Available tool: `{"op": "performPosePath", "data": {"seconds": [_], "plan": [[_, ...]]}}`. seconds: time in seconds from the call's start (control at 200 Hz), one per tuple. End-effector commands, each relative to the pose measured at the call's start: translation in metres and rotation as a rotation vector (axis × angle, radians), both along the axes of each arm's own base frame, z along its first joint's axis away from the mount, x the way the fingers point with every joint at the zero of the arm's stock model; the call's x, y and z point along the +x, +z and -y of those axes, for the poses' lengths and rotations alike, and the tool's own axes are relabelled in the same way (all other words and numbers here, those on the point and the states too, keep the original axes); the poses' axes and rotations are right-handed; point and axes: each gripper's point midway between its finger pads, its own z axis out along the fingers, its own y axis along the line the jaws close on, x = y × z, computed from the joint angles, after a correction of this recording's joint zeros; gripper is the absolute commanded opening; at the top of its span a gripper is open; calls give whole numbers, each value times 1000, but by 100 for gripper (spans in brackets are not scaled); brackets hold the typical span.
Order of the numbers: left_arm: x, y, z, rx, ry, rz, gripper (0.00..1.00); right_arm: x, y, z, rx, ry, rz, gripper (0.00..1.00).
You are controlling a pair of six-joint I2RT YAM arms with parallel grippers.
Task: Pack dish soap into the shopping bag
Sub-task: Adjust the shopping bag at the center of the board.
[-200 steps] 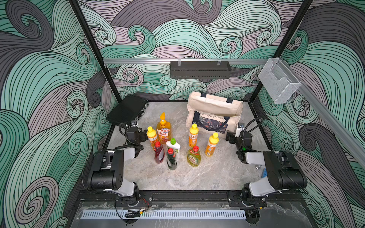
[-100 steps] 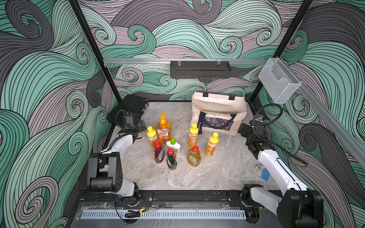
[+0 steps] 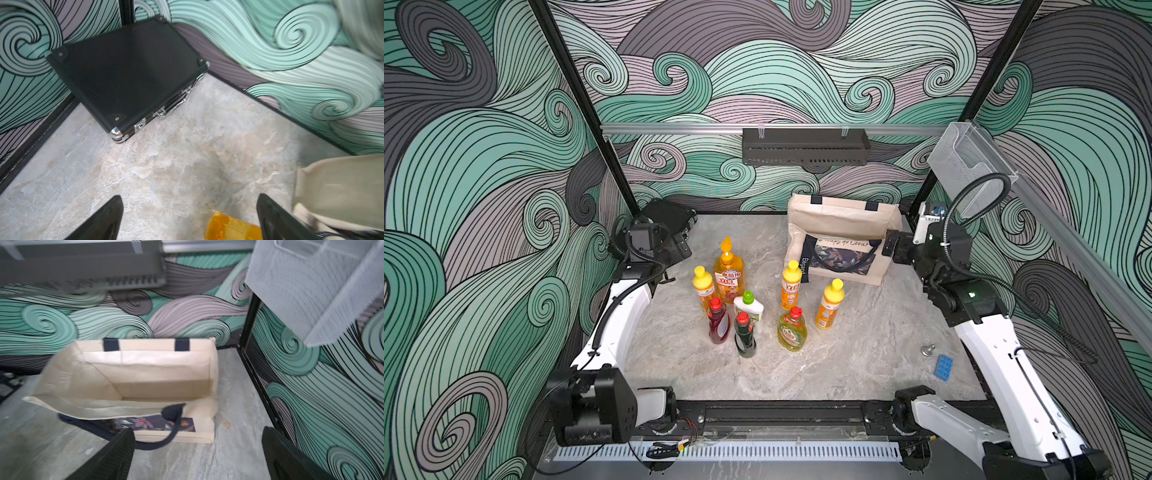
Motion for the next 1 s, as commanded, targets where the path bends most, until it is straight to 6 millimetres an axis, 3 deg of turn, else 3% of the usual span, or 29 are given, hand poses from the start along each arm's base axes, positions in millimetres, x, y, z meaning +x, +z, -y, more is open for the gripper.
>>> {"op": "performPosePath", "data": {"seconds": [0.0,0.11,0.205,0.37,0.645,0.996], "plan": [[-19,20,24,-85,-90,8,99,-2,-5,-52,-57,241,-98,99],[-28,27,46,-125,-193,15,99,5,-11,-96,-126,404,-130,99],[-34,22,59,-118,-249,-1,99,15,-31,-127,-174,507,-197,99],[-40,36,87,-108,-364,40,98,24,-60,-179,-298,654,-240,99],[-49,42,99,-67,-412,79,99,50,-84,-212,-295,729,-299,93],[-52,46,95,-39,-409,85,99,84,-119,-226,-345,737,-389,76]]}}
